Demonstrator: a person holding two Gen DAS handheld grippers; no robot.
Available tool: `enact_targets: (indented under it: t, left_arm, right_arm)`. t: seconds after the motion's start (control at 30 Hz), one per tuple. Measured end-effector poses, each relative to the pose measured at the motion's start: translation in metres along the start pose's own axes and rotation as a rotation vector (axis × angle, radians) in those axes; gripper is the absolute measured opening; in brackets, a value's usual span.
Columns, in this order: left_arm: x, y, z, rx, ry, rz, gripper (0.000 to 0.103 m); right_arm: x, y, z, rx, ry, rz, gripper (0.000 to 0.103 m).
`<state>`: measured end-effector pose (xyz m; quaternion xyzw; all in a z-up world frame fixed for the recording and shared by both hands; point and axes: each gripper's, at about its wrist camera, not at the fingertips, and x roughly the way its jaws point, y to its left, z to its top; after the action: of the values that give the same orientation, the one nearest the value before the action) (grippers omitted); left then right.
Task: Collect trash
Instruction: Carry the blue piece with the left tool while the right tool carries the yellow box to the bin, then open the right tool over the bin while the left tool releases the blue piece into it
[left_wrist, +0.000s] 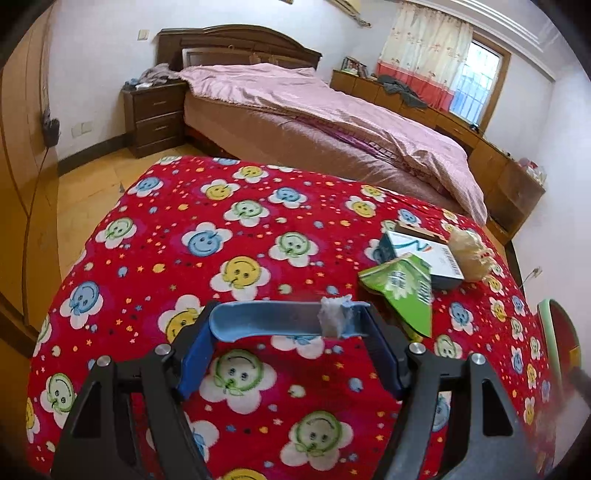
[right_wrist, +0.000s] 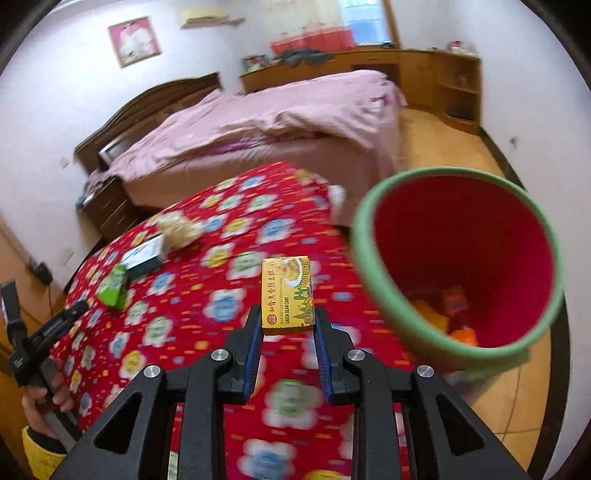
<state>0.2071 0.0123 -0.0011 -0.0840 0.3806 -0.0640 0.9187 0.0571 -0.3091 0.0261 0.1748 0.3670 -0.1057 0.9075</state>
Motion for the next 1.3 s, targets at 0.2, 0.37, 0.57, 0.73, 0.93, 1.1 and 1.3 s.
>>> enact_targets:
  t: [0.2, 0.37, 0.57, 0.73, 0.93, 1.1, 1.3]
  left_arm:
    - [-0.019, -0.035, 0.001, 0.098, 0.012, -0.024, 0.074]
    - [-0.042, -0.072, 0.002, 0.157, 0.008, -0.083, 0.074]
    - [-0.062, -0.127, -0.004, 0.212, 0.030, -0.191, 0.074]
    - [-0.067, -0.178, -0.014, 0.279, 0.044, -0.243, 0.074]
    - [-0.064, -0.230, -0.027, 0.350, 0.081, -0.304, 0.074]
    - [-0.059, -0.267, -0.038, 0.409, 0.102, -0.340, 0.074]
    - [-0.051, -0.300, -0.047, 0.457, 0.127, -0.379, 0.074]
  right_arm:
    - [-0.014, -0.054, -0.004, 0.095, -0.026, -0.049, 0.027]
    - [-0.020, -0.083, -0.006, 0.143, -0.048, -0.065, 0.027]
    - [-0.023, -0.110, -0.006, 0.190, -0.063, -0.069, 0.027]
    - [-0.022, -0.126, -0.002, 0.210, -0.076, -0.067, 0.027]
    - [-0.018, -0.141, 0.002, 0.219, -0.086, -0.070, 0.028]
    - [-0.015, -0.149, 0.003, 0.226, -0.084, -0.064, 0.028]
    - [-0.017, -0.160, 0.004, 0.232, -0.087, -0.072, 0.028]
